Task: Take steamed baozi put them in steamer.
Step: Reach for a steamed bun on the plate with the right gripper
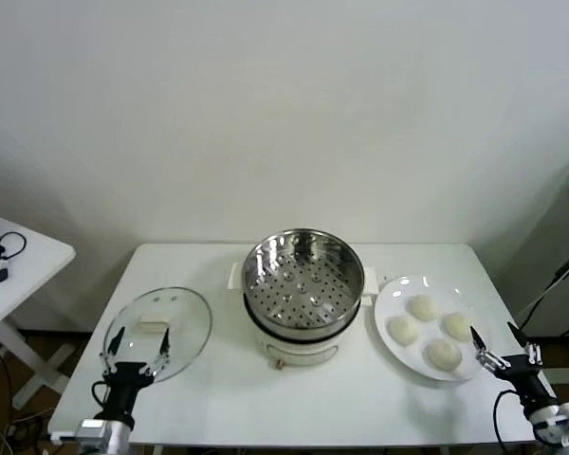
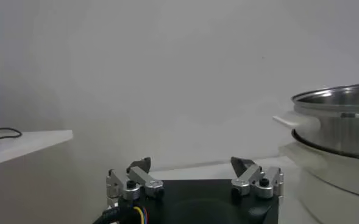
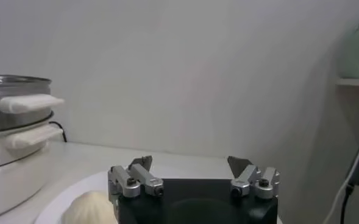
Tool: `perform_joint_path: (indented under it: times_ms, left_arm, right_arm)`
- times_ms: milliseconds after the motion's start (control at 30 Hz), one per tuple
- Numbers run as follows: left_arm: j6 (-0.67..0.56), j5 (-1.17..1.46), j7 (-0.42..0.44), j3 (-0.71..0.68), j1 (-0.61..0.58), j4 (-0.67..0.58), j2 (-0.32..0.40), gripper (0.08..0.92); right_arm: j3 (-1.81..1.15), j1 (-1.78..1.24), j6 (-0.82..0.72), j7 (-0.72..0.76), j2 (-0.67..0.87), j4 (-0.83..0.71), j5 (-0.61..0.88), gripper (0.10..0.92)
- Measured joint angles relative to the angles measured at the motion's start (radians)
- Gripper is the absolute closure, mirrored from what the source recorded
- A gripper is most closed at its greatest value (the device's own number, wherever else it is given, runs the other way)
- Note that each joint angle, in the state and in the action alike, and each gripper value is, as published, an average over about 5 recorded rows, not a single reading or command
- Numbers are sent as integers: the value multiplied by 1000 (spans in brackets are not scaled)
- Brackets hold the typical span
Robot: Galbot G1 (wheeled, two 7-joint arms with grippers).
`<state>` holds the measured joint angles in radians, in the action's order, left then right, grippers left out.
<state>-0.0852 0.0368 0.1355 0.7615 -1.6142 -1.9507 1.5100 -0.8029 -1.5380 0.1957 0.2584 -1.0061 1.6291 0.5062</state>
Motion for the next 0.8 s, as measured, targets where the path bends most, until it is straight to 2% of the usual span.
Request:
perform_joint_path:
  times_ms: [233, 467, 800]
  left_arm:
    - [3, 2, -9, -9, 10, -1, -3, 177]
    - [4, 4, -24, -17, 16, -3, -10, 177]
    - [3, 10, -31, -24, 13, -19, -40, 177]
  right_arm:
    - [35, 93, -59, 55, 67, -20, -76, 203]
    - [147, 273, -117, 209, 234, -108, -173, 203]
    - [591, 760, -133, 499, 448, -291, -306, 203]
